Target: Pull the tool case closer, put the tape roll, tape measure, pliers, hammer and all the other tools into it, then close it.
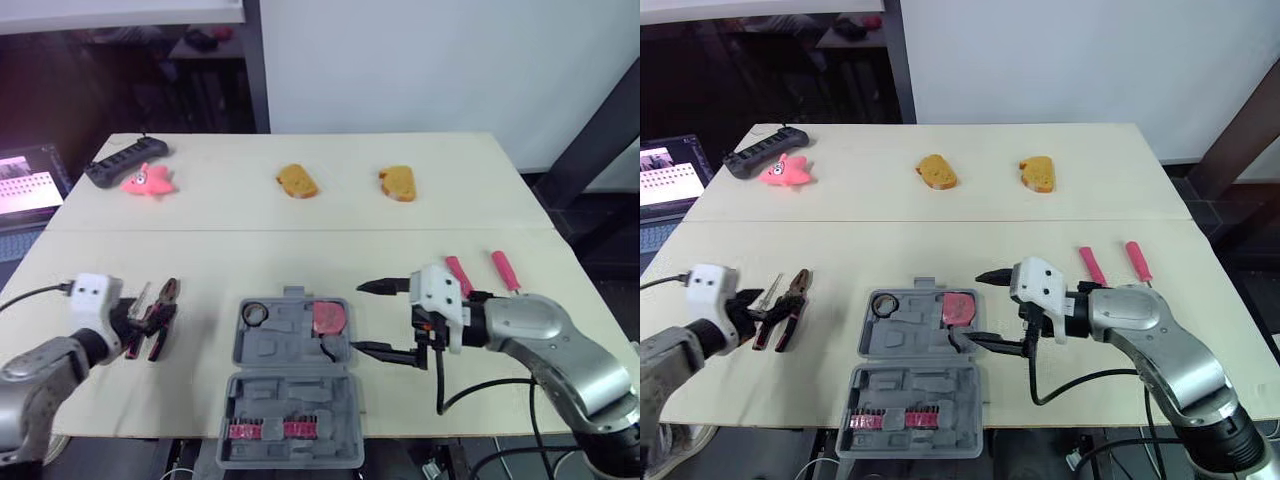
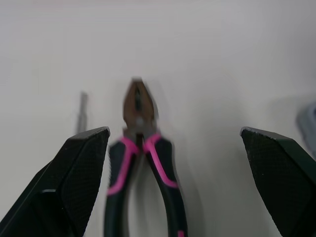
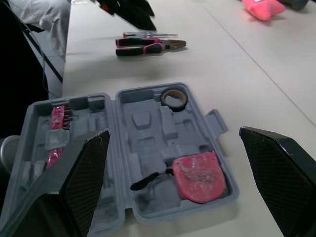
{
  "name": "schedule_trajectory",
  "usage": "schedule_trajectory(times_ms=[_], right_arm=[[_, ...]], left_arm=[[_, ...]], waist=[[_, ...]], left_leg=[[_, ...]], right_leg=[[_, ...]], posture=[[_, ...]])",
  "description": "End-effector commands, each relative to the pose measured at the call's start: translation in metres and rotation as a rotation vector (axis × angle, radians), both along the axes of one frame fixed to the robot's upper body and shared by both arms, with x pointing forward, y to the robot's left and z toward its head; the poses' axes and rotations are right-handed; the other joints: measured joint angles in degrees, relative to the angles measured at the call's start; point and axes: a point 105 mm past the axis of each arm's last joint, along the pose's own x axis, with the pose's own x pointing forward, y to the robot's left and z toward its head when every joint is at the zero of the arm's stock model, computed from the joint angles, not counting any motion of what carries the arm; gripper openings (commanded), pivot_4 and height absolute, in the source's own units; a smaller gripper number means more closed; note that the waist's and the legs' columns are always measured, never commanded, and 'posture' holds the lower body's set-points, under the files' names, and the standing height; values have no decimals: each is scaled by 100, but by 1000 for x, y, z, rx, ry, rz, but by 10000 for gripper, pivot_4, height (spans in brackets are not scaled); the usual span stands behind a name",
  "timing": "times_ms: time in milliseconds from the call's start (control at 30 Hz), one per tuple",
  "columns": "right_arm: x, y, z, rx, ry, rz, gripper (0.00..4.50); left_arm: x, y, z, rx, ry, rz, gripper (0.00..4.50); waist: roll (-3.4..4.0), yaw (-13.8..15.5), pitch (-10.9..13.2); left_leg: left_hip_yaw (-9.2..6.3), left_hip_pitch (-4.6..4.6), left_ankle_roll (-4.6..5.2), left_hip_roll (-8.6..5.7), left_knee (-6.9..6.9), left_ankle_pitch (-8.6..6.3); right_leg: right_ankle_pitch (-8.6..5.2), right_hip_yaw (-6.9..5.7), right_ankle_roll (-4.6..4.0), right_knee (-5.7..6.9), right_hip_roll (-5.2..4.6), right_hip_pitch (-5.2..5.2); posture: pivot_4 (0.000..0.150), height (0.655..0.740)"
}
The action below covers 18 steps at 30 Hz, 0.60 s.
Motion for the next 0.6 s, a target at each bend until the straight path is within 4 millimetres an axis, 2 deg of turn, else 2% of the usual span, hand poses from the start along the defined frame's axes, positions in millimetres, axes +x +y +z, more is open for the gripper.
schedule_trajectory(times_ms=[33,233,467,600], right_arm=[[-3,9,8,9,-37,25,44522],[-6,16,10,25,-35,23,44522],[-5,16,9,23,-25,-5,44522],[-6,16,9,22,-23,-12,44522]], left_arm=[[11,0,4,42,33,55,45000],[17,5,-3,93,94,79,45000],[22,9,-9,122,115,81,45000],[26,5,-13,109,125,59,45000]], waist=[[-3,1,1],[-2,-4,1],[-3,10,1],[-3,11,1]], left_leg=[[-2,-1,0,0,0,0],[-3,1,0,0,0,0],[-3,-4,-1,-1,2,1],[-3,-4,-1,-1,1,1]], right_leg=[[0,-1,-1,1,1,0],[1,-1,-1,0,1,-1],[0,-2,-3,0,0,-2],[1,-2,-2,0,0,-2]], posture=[[1500,7400],[1500,7400],[1500,7400],[1500,7400]])
